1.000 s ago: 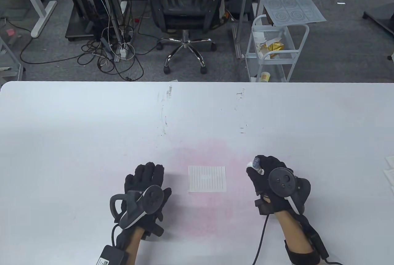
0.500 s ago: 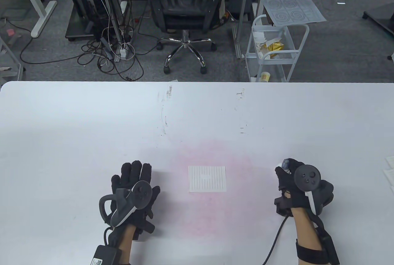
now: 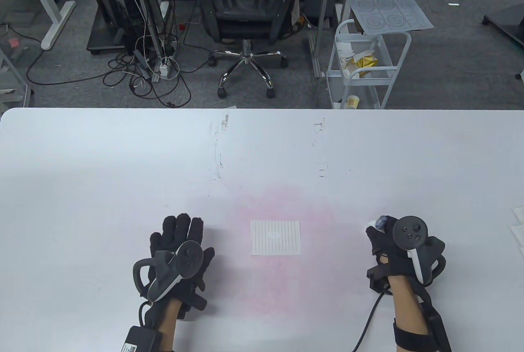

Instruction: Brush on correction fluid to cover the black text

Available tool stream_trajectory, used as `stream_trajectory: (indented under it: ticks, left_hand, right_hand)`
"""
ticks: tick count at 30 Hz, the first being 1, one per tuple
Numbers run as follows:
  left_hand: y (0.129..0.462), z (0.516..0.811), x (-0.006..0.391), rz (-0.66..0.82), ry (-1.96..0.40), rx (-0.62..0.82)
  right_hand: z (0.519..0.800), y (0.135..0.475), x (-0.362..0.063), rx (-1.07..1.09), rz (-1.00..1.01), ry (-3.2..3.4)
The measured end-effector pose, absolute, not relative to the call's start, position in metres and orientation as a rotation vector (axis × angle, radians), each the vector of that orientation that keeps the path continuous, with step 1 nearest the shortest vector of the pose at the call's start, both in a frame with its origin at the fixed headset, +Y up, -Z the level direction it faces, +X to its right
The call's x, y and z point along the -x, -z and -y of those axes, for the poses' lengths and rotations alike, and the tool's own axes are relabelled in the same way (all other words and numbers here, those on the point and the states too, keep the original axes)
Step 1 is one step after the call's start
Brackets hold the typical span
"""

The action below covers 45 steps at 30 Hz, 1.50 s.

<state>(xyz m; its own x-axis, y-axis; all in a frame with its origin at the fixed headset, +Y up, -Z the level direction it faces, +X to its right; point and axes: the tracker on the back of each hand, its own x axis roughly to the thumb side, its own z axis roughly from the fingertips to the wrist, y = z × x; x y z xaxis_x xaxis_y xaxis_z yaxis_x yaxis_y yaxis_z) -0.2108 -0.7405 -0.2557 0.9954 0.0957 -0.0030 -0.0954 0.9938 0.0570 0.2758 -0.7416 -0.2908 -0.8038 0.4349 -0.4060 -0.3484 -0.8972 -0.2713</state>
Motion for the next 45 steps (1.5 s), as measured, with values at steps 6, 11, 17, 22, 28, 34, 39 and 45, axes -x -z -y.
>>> stream_trajectory:
  ticks: [6,11,17,22,28,34,39,45]
  left_hand:
    - [0.256,0.740,0.210,-0.002,-0.102,-0.060]
    - [0.256,0.739,0.207,0.008,-0.106,-0.067]
    - [0.255,0.738,0.202,0.028,-0.100,-0.082]
    - [0.255,0.738,0.197,0.043,-0.091,-0.088]
    - [0.254,0.738,0.192,0.063,-0.078,-0.094]
    - [0.255,0.740,0.185,0.083,-0.058,-0.081]
    - [0.256,0.742,0.180,0.099,-0.049,-0.072]
    - [0.257,0.742,0.175,0.110,-0.047,-0.070]
  right_hand:
    - [0.719,0.283,-0.273,0.606,0.391,-2.598]
    - [0.685,0.265,-0.257,0.472,0.667,-2.597]
    - [0.667,0.254,-0.214,0.087,0.848,-2.666]
    - [0.688,0.261,-0.179,-0.114,0.655,-2.864]
    - [0.723,0.273,-0.161,-0.132,0.148,-2.990]
    - [0.741,0.277,-0.158,-0.137,0.018,-3.074]
    - [0.746,0.279,-0.158,-0.142,-0.065,-3.094]
    - [0.745,0.278,-0.158,-0.159,-0.077,-3.096]
